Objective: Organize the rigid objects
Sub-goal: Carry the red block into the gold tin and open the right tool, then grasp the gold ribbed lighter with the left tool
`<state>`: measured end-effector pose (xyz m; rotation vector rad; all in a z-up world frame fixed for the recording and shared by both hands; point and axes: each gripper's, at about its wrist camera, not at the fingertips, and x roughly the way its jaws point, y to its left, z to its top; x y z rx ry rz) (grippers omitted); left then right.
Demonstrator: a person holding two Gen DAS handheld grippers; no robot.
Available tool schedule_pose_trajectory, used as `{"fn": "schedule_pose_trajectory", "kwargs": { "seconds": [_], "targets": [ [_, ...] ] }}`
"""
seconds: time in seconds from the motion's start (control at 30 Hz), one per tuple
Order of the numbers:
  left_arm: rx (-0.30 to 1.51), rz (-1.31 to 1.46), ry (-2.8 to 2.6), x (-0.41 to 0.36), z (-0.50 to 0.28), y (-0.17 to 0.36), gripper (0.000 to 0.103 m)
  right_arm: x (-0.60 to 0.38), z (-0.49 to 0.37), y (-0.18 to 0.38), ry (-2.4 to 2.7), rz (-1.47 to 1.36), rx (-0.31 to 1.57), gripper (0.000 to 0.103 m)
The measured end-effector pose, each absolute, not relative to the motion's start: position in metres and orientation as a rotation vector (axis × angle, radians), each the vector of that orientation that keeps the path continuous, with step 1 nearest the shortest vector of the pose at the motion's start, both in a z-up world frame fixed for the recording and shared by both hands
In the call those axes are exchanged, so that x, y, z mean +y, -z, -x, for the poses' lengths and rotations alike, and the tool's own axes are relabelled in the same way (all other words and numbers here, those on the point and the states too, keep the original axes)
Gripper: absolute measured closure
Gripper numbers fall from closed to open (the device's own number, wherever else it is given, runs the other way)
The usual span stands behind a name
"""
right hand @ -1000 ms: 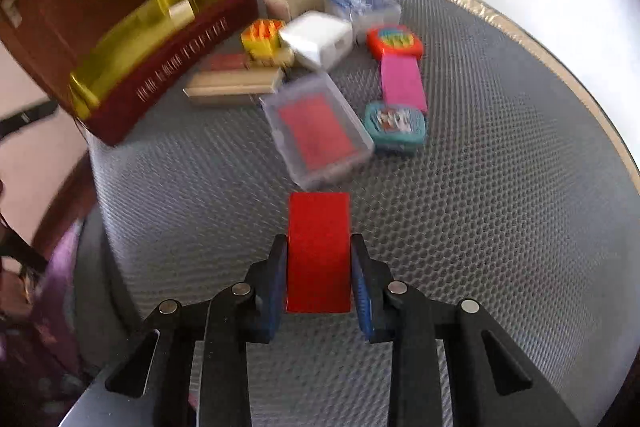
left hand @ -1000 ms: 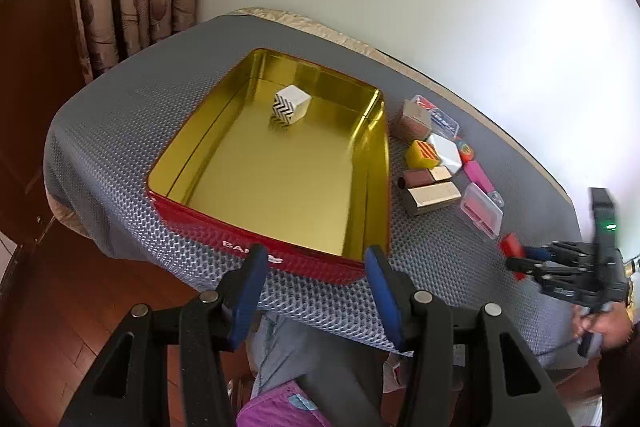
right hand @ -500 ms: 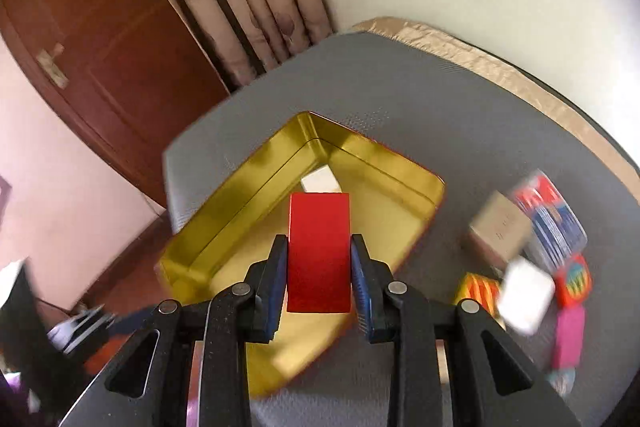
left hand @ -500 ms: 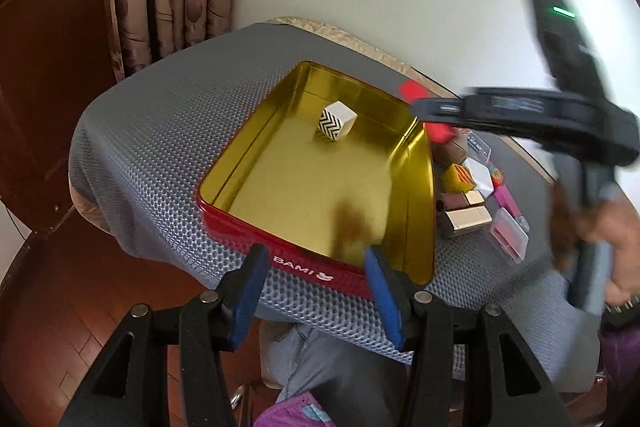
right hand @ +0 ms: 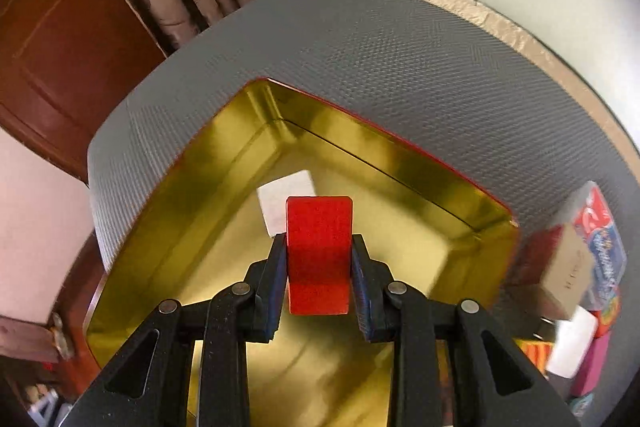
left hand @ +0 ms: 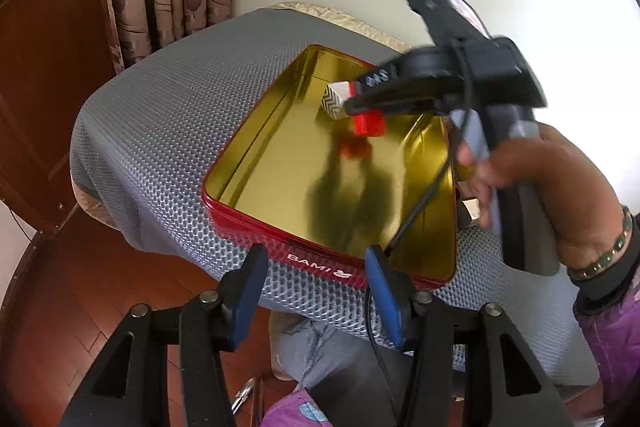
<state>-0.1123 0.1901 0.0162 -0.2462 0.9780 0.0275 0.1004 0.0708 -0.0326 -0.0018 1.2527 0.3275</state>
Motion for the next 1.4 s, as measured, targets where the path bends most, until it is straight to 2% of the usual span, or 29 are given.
{"fn": "schedule_pose_trajectory", "kwargs": {
  "seconds": [0.1, 0.13, 0.17, 0.23, 0.53, 0.7, 0.83, 1.03, 1.4],
  "targets": [
    [0.983, 0.239, -0.037, 0.192, 0.111, -0.015, 0.051, 0.078, -0.111, 0.037, -0.343, -0.072, 1.25, 0.072],
    [0.986, 0.237, -0.038, 0.193, 0.111, -0.015, 0.051, 0.079, -0.112, 0.035, -0.363, -0.111, 1.238, 0.068],
    [0.991, 0.234, -0.039, 0.192, 0.111, -0.014, 0.051, 0.078, -0.11, 0.031, -0.378, -0.143, 1.218, 0.05],
    [0.994, 0.227, -0.039, 0.191, 0.111, -0.013, 0.051, 0.072, -0.101, 0.019, -0.366, -0.176, 1.154, 0.027],
    [0.993, 0.152, -0.036, 0.171, 0.114, -0.013, 0.051, 0.003, 0.002, -0.037, -0.357, -0.195, 0.846, 0.025],
    [0.974, 0.081, -0.029, 0.155, 0.12, -0.015, 0.051, -0.092, 0.091, -0.03, -0.108, -0.131, 0.754, 0.012],
    [0.933, 0.007, 0.024, 0.135, 0.128, -0.023, 0.051, -0.168, 0.134, -0.01, 0.167, 0.027, 0.766, 0.009],
    [0.945, -0.049, 0.209, 0.09, 0.13, -0.022, 0.051, -0.248, 0.183, 0.019, 0.35, 0.037, 0.812, 0.008],
    [0.993, -0.161, 0.421, 0.013, 0.051, -0.008, 0.051, -0.275, 0.198, 0.017, 0.315, -0.132, 0.79, 0.003]
  ]
}}
